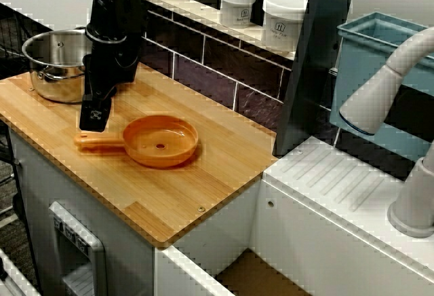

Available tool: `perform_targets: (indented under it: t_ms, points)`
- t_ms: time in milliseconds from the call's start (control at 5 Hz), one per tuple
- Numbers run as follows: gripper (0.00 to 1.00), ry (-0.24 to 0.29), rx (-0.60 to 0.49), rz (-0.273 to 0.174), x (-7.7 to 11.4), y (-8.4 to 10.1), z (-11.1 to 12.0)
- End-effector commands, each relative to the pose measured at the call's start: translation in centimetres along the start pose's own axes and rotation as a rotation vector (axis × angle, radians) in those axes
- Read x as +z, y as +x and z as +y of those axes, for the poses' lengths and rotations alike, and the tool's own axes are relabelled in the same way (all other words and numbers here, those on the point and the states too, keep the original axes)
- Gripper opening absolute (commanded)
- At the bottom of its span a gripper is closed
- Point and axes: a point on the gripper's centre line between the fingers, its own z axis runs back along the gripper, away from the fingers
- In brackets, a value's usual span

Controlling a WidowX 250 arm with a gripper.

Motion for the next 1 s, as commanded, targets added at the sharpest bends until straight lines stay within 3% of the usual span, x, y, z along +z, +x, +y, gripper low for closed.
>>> perform_targets:
  t_ms: [0, 400, 800]
  points:
    - [1.0, -0.003, 0.048, -0.053, -1.8, -2.4, -1.6]
    - [1.0, -0.006, 0.05, -0.041, -3.1, -1.4, -1.5]
    - [1.0, -0.023, 0.063, -0.049, -2.6, -1.1, -0.3]
